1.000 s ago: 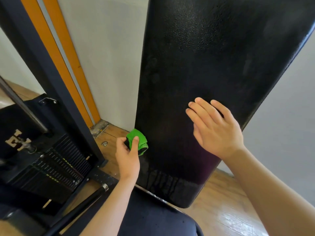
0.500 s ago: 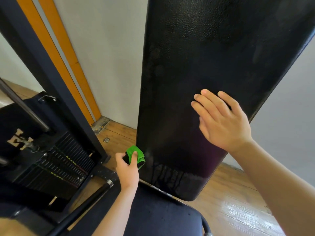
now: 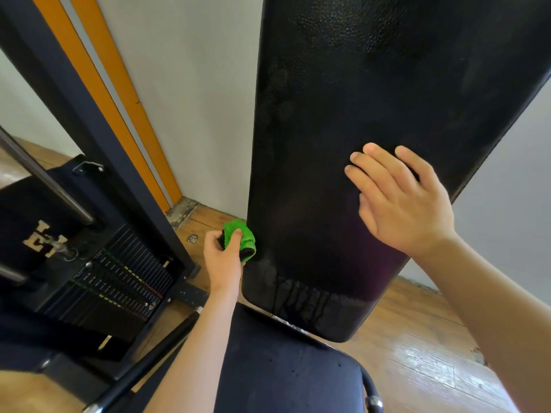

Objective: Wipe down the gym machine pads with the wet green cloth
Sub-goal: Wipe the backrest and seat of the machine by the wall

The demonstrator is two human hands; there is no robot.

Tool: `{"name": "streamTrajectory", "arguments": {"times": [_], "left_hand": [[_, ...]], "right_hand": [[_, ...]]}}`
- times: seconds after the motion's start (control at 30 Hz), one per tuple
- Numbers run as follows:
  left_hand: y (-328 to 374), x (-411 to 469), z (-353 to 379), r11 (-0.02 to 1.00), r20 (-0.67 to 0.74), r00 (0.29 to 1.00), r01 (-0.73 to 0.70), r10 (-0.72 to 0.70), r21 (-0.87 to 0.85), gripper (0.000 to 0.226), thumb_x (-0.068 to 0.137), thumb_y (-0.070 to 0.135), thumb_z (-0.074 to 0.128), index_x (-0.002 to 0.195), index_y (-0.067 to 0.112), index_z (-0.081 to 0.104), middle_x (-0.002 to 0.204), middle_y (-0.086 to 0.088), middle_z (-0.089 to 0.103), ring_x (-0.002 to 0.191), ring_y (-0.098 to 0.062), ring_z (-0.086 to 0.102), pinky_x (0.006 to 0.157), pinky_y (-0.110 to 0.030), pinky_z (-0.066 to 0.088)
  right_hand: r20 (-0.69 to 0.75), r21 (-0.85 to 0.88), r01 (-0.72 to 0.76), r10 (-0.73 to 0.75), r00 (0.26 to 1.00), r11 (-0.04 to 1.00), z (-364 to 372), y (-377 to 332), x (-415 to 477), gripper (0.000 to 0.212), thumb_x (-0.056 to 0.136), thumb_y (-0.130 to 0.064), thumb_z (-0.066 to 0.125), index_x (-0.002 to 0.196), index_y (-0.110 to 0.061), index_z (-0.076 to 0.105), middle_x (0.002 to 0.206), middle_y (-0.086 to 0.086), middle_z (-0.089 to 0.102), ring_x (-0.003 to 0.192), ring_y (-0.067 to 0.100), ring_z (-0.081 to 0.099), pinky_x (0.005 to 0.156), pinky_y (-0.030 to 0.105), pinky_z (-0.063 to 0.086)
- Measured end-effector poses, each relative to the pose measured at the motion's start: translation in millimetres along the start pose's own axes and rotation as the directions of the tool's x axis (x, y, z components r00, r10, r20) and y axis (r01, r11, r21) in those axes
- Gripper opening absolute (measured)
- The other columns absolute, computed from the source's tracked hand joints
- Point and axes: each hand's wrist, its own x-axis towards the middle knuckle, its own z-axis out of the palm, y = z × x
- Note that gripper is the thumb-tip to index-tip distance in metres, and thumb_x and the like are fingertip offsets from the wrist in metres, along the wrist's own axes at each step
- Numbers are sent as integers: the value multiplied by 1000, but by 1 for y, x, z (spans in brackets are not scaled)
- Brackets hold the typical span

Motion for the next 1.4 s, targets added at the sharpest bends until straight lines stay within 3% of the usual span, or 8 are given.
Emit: {"name": "streamTrajectory", "arguments": {"times": [0.23,0.4,0.53,0.63,0.8,1.03,1.27,1.4], "left_hand": [[-67,-10,-37,921,-3,961,267,-277,284,18,90,18,65,89,9,49,93,-13,60,89,-33,64,56,-29,49],[-11,2,-27,989,-1,993,116,-117,87,19,91,19,64,95,7,49,86,-4,58,81,-17,61,57,-17,46],[30,4,-3,999,167,985,38,-40,17,27,81,27,74,90,10,55,90,-9,67,84,-22,67,74,-37,54],[28,0,4,999,170,985,17,-24,43,37,76,30,79,94,5,59,93,-11,71,90,-26,69,84,-46,55],[3,-14,1,990,91,996,-24,12,139,27,77,26,78,75,15,53,74,0,63,74,-16,62,75,-37,51],[-30,-34,-9,964,51,995,70,-85,256,34,79,21,77,71,12,45,67,1,49,64,-17,47,58,-26,37],[-6,-33,0,990,106,994,20,-35,138,29,79,23,76,76,12,50,76,-5,57,75,-20,57,70,-34,50],[7,-41,17,985,82,996,-59,46,160,29,77,24,78,82,9,53,76,1,60,71,-12,58,64,-20,47]], "right_hand": [[2,6,0,0,1000,1000,-1,0,0,39,96,-19,43,133,-10,53,137,6,58,134,22,40,117,37,18],[-6,4,0,0,1000,1000,1,0,-1,41,96,-19,43,134,-10,52,137,7,58,134,22,40,117,37,18],[8,6,0,0,1000,1000,0,1,-1,42,96,-19,42,136,-9,51,138,8,57,135,23,39,117,38,17],[13,0,0,0,1000,1000,0,0,-1,43,96,-19,43,136,-9,50,138,8,56,135,23,38,117,38,17],[12,8,-7,7,1000,1000,-1,0,0,42,95,-18,43,135,-8,51,138,8,56,134,23,39,117,38,17],[20,-8,-4,4,1000,1000,-1,0,-1,43,95,-19,44,136,-9,50,140,7,55,135,23,38,117,38,18],[33,-12,-4,4,999,1000,0,-1,-1,44,94,-20,44,137,-10,50,141,7,54,136,23,37,116,39,20],[24,-3,-6,6,1000,1000,0,0,-1,43,94,-20,45,136,-10,51,141,6,54,136,23,37,116,39,20]]}}
